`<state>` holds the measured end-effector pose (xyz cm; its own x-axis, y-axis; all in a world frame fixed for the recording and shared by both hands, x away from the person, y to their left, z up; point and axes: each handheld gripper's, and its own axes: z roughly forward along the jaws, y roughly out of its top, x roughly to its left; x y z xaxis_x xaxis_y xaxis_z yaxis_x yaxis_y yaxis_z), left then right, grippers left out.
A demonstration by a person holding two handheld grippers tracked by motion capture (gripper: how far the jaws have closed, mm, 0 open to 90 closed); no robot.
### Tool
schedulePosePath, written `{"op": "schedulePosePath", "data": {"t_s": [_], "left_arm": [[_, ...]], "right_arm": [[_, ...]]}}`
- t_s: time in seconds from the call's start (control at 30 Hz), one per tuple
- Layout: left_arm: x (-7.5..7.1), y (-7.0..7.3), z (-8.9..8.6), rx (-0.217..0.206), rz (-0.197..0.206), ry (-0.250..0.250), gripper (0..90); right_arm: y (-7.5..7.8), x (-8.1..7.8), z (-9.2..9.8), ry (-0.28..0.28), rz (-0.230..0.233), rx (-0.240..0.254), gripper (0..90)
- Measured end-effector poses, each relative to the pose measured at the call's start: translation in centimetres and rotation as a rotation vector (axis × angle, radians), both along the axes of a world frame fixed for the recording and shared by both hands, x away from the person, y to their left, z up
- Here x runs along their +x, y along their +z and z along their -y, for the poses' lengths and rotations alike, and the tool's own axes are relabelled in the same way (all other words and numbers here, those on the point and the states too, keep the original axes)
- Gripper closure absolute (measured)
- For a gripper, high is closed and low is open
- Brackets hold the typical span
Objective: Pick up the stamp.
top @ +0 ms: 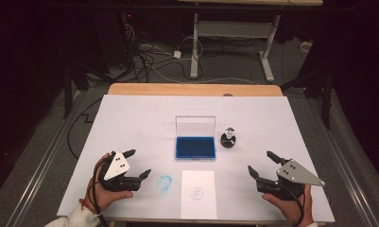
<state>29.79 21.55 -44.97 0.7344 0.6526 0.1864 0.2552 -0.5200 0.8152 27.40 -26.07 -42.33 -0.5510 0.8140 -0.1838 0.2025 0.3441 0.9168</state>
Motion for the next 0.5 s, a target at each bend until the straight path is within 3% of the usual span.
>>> {"op": "schedulePosePath", "data": {"t_s": [0.03,0.2,0.47,0.5], "left_arm": [[0.05,-0.15,0.09,0.024,0.001,-0.003,17.0],[0.38,-0.24,0.19,0.022,-0.019,-0.001,17.3],[0.61,-0.41,0.37,0.049,-0.002,-0.002,18.3],[0.61,-0.41,0.37,0.049,-0.002,-0.002,19.1]], "right_arm": [[-0.11,0.15,-0.03,0.013,-0.015,-0.015,24.6],[-0.18,0.2,0.1,0.012,-0.035,-0.018,24.5],[0.17,0.16,0.49,-0.03,-0.029,-0.045,24.5],[0.24,0.3,0.51,-0.029,-0.045,-0.04,24.4]]}}
